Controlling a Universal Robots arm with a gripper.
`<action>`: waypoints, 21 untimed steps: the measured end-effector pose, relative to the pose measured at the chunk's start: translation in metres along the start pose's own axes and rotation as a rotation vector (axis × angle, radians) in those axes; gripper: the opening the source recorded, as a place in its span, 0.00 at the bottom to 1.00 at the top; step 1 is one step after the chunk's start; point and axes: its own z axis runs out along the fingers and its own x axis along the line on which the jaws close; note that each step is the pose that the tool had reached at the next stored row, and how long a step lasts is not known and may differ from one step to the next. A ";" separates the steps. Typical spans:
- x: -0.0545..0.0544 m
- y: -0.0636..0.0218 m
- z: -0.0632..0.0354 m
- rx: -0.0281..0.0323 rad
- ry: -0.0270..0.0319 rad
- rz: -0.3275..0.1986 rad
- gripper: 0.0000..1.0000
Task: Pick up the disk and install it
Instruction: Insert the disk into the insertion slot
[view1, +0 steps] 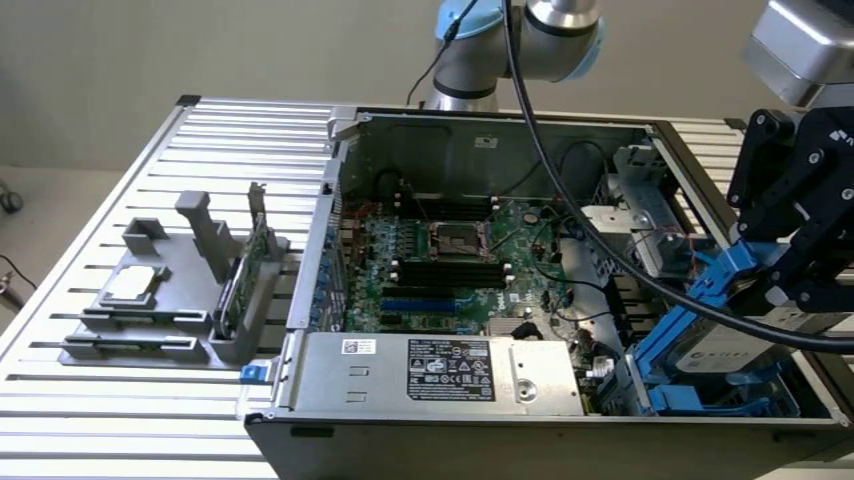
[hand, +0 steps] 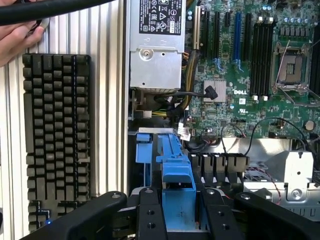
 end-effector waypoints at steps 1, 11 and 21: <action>0.001 0.0000 0.0007 0.0000 -0.0033 0.000 0.33; 0.009 0.0001 0.0059 0.0006 -0.0335 0.000 0.33; 0.013 0.0001 0.0092 0.0009 -0.0486 -0.001 0.41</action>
